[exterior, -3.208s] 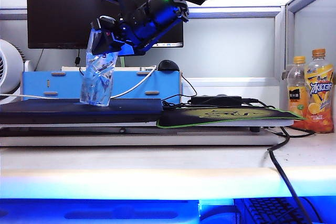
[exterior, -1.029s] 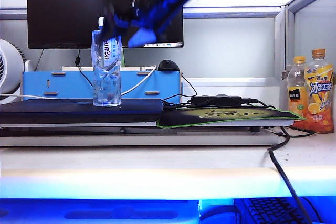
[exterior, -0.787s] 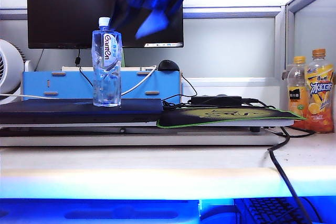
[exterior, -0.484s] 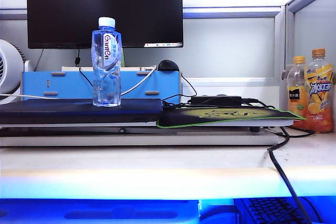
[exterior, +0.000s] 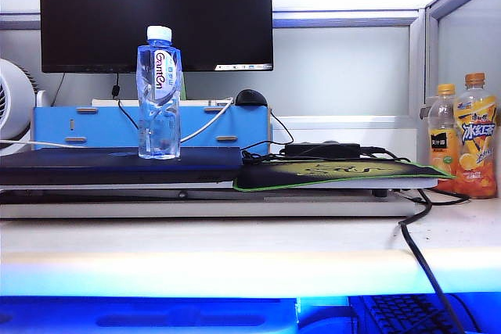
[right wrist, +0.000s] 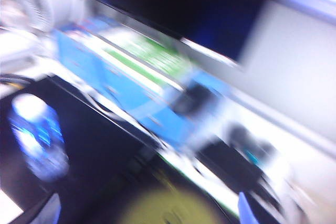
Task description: Pick up the mineral water bottle and place it on the laptop.
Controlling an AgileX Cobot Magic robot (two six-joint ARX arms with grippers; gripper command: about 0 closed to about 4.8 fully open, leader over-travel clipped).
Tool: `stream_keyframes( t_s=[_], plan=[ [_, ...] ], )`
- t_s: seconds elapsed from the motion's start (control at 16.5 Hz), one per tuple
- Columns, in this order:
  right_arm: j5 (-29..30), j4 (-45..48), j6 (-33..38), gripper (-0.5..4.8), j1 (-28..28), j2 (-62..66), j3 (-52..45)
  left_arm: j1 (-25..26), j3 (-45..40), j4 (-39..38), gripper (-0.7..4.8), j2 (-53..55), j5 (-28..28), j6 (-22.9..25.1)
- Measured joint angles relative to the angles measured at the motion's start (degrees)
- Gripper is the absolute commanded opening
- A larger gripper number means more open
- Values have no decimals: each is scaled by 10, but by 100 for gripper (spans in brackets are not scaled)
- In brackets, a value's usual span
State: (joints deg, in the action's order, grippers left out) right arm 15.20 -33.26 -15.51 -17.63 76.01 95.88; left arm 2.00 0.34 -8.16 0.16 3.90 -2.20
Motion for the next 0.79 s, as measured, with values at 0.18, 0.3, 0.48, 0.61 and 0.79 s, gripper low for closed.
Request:
stream_keyframes(
  t_s=[0.18,0.3,0.48,0.61,0.79],
  plan=[
    [18,-75,-9,479,96,-71,-2,0,0,0,-2,0,0,0],
    [78,-133,-11,479,170,-111,-2,0,0,0,-2,0,0,0],
    [152,-177,-22,479,243,-164,-27,0,0,0,-2,0,0,0],
    [172,-170,-36,479,274,-231,-110,0,0,0,-2,0,0,0],
    [178,-96,-54,479,281,-360,-275,0,0,0,-2,0,0,0]
  ],
)
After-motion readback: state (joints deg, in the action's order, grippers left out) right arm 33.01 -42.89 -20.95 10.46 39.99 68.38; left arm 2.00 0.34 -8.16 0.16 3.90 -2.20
